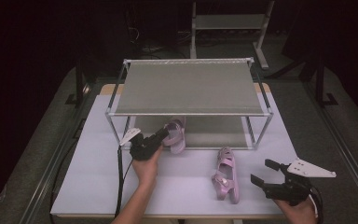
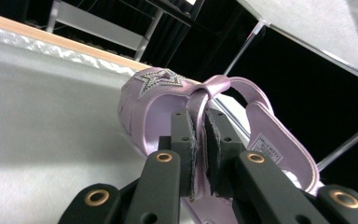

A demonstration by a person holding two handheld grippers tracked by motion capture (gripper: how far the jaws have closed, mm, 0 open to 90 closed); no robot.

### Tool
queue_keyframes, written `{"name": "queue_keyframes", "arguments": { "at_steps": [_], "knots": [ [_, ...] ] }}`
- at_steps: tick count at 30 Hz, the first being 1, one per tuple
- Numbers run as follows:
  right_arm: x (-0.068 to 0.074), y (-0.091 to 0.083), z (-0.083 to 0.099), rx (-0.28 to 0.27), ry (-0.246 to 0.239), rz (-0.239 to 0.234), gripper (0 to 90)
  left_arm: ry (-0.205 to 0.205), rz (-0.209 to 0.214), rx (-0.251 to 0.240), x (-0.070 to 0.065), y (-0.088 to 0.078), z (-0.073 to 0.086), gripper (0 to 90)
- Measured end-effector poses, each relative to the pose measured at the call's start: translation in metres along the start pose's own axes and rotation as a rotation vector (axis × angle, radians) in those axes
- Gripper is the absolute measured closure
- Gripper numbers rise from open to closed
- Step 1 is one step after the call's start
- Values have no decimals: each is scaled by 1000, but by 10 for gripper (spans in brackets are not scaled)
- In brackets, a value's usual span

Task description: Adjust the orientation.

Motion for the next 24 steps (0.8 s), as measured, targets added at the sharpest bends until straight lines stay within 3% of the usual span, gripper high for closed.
{"name": "queue_keyframes", "arguments": {
  "at_steps": [11,15,18,21,22,24],
  "knots": [
    [1,1,0,2,-6,-5,153,-20,-12,-9,7,13,5,830],
    [0,2,0,1,0,-6,153,21,-7,17,2,21,1,829],
    [0,3,0,6,1,-9,153,27,-9,16,-1,26,-1,830],
    [1,3,0,4,-4,-8,153,8,-11,13,-4,32,-3,830],
    [1,2,-1,0,-6,-7,153,46,-9,13,-2,33,-5,831],
    [0,2,-1,-2,-7,-8,153,43,-10,7,-2,35,-6,830]
  ]
}}
Point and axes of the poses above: each handheld gripper's, and its own axes: y roughly forward along the jaws, z roughly out of its underside, x roughly to its left, the point moved 4 cm from there along y, roughly forward along the jaws, and after that the axes turned 2 degrees about y, right-handed, at the moved point
